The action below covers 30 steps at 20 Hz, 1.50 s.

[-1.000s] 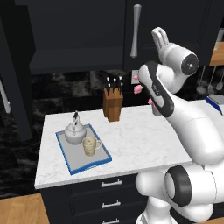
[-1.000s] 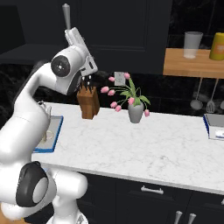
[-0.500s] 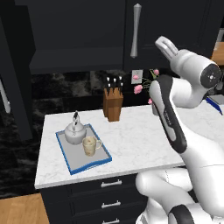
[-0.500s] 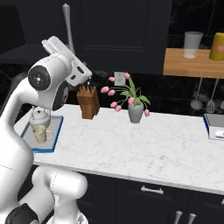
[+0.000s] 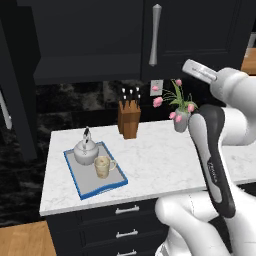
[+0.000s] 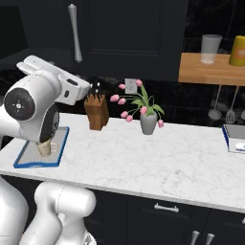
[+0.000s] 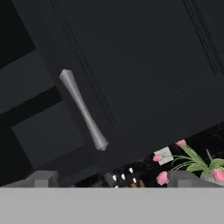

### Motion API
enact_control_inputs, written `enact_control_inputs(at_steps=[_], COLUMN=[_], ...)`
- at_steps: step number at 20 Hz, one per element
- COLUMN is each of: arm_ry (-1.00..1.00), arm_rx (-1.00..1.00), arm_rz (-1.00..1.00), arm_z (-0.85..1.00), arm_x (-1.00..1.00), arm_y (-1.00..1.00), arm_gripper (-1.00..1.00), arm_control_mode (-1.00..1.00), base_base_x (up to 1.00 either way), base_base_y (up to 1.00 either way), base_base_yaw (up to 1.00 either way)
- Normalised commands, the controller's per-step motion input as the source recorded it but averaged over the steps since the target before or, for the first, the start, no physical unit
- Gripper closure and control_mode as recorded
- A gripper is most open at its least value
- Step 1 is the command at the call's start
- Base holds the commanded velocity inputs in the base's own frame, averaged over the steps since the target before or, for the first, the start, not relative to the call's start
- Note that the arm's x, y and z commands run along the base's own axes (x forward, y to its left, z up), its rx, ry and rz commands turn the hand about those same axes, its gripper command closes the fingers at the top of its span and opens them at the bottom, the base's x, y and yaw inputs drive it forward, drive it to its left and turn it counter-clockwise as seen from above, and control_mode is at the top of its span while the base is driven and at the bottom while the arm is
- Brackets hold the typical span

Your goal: Pick the kettle from the counter and place it on the tray. Then pick the mug from the cabinet and place it on the tray. Then close the cabinet doors.

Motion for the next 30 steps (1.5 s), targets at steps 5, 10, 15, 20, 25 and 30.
enact_control_inputs(at_steps=[5,10,15,20,25,30], arm_ry=[0.0,0.0,-0.03,-0.37,-0.56,-0.4], arm_rx=[-0.17,-0.09,-0.4,-0.79,-0.7,-0.62], arm_rz=[0.07,0.09,0.2,0.35,0.3,0.21], arm_z=[0.05,0.08,0.0,0.0,0.1,0.12], arm_x=[-0.68,-0.69,-0.59,-0.61,-0.54,-0.38], arm_y=[0.17,0.18,0.35,0.7,0.63,0.72], arm_gripper=[-1.0,-1.0,-1.0,-1.0,-1.0,-1.0], arm_control_mode=[-1.0,-1.0,-1.0,-1.0,-1.0,-1.0], base_base_x=[0.0,0.0,0.0,0.0,0.0,0.0], base_base_y=[0.0,0.0,0.0,0.0,0.0,0.0], base_base_yaw=[0.0,0.0,0.0,0.0,0.0,0.0])
